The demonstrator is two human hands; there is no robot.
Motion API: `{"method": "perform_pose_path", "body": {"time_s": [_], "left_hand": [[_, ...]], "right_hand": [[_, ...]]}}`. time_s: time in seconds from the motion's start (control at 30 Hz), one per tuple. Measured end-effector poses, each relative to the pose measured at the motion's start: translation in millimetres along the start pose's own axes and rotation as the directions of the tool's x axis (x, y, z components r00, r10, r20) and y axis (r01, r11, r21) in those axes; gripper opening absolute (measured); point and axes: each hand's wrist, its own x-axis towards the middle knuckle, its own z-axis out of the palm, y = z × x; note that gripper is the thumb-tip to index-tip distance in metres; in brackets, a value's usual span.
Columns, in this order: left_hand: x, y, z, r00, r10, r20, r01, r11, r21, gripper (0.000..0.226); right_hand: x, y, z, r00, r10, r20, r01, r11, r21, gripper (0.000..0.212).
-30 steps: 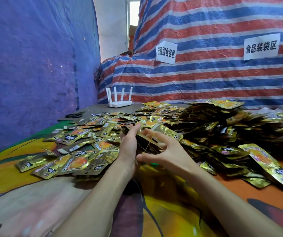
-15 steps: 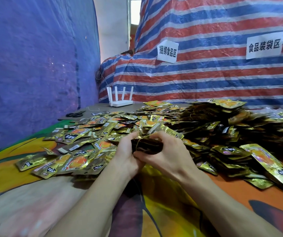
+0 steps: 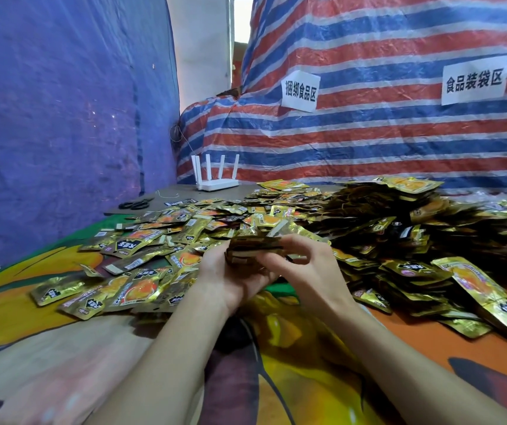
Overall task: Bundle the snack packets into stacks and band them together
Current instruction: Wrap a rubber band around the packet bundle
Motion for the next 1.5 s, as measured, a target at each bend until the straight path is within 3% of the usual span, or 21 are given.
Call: {"method": "perform_pose_path", "body": {"time_s": [0.1, 0.2, 0.27, 0.33, 0.4, 0.47, 0.53, 0.6, 0.67, 0.73, 0.8, 0.83, 0.9, 0.97, 1.03, 1.17, 1.23, 1.3, 1.37, 1.5], "left_hand": [[0.9, -0.7, 1.7, 0.996, 0.063, -0.058, -0.064, 0.998, -0.013, 0.040], [2.4, 2.1, -1.3, 0.978, 0.171, -0.116, -0.172, 0.985, 0.007, 0.028], [3.2, 1.1, -0.1, 0.947, 0.272, -0.169, -0.255, 0.960, 0.120, 0.023], [6.2, -4.0, 4.1, 0.902, 0.384, -0.197, -0.334, 0.910, 0.243, 0.030], [8.3, -9.6, 6.6, 0.870, 0.466, -0.158, -0.392, 0.850, 0.352, 0.040], [6.3, -15.6, 7.6, 0.835, 0.549, -0.041, -0.463, 0.741, 0.487, 0.033], [0.4, -20.4, 6.4, 0.806, 0.569, 0.160, -0.524, 0.561, 0.641, 0.034], [-1.6, -24.9, 3.1, 0.784, 0.510, 0.354, -0.584, 0.414, 0.698, 0.050], [0.1, -30.7, 0.9, 0.771, 0.446, 0.455, -0.611, 0.315, 0.727, 0.073], [-0.7, -35.6, 4.3, 0.795, 0.423, 0.435, -0.578, 0.308, 0.756, 0.083], [-1.0, -37.7, 6.5, 0.797, 0.480, 0.367, -0.552, 0.331, 0.765, 0.068], [-0.1, -36.7, 6.1, 0.771, 0.535, 0.345, -0.545, 0.274, 0.793, 0.053], [2.9, -33.3, 1.6, 0.686, 0.637, 0.351, -0.492, 0.052, 0.869, 0.034], [4.9, -32.1, -4.0, 0.640, 0.673, 0.372, -0.464, -0.047, 0.885, 0.030], [5.9, -33.1, -6.6, 0.646, 0.676, 0.355, -0.452, -0.036, 0.891, 0.032], [7.2, -33.9, -8.3, 0.728, 0.634, 0.260, -0.336, 0.000, 0.942, 0.061], [8.6, -34.2, -9.9, 0.750, 0.610, 0.255, -0.302, -0.026, 0.953, 0.054], [10.0, -33.8, -11.2, 0.752, 0.617, 0.234, -0.283, -0.018, 0.959, 0.031], [13.1, -31.9, -13.7, 0.756, 0.627, 0.185, -0.250, 0.016, 0.968, 0.020], [15.2, -26.3, -12.4, 0.748, 0.663, 0.023, -0.157, 0.143, 0.977, 0.041]], "right_hand": [[-0.9, -1.0, 1.1, 0.977, -0.116, -0.181, 0.132, 0.988, 0.082, 0.041], [1.8, -0.1, -5.5, 0.925, -0.054, -0.376, 0.107, 0.987, 0.120, 0.049], [4.6, 1.6, -11.4, 0.958, 0.048, -0.283, -0.009, 0.991, 0.137, 0.046], [5.7, 3.6, -11.9, 0.988, 0.152, -0.029, -0.145, 0.976, 0.159, 0.044], [5.1, 7.1, -7.4, 0.955, 0.209, 0.209, -0.236, 0.965, 0.113, 0.062], [4.6, 12.4, -1.1, 0.914, 0.230, 0.335, -0.268, 0.961, 0.072, 0.079], [5.6, 18.0, 1.4, 0.897, 0.238, 0.372, -0.284, 0.956, 0.073, 0.088], [7.5, 22.6, -0.9, 0.910, 0.167, 0.380, -0.225, 0.968, 0.114, 0.078], [7.9, 24.3, -3.8, 0.927, 0.047, 0.373, -0.108, 0.984, 0.144, 0.056], [5.9, 22.9, -5.0, 0.939, -0.033, 0.343, -0.026, 0.986, 0.166, 0.045], [5.1, 22.0, -4.7, 0.967, -0.057, 0.250, 0.017, 0.986, 0.163, 0.041], [5.5, 22.6, -4.5, 0.982, -0.052, 0.184, 0.024, 0.989, 0.149, 0.037], [7.0, 25.7, -4.4, 0.995, -0.019, 0.098, 0.009, 0.994, 0.109, 0.033], [7.9, 29.1, -5.0, 0.991, 0.051, 0.120, -0.056, 0.998, 0.038, 0.047], [8.2, 29.5, -5.5, 0.979, 0.105, 0.174, -0.102, 0.994, -0.024, 0.061], [8.1, 30.9, -7.7, 0.979, 0.120, 0.168, -0.122, 0.992, 0.004, 0.086], [7.3, 28.2, -9.3, 0.967, 0.152, 0.203, -0.140, 0.988, -0.071, 0.086], [6.7, 28.3, -9.5, 0.955, 0.190, 0.226, -0.165, 0.978, -0.125, 0.078], [6.5, 27.7, -8.5, 0.948, 0.219, 0.229, -0.185, 0.969, -0.161, 0.087], [6.9, 25.3, -7.4, 0.944, 0.249, 0.215, -0.219, 0.963, -0.156, 0.107]]}}
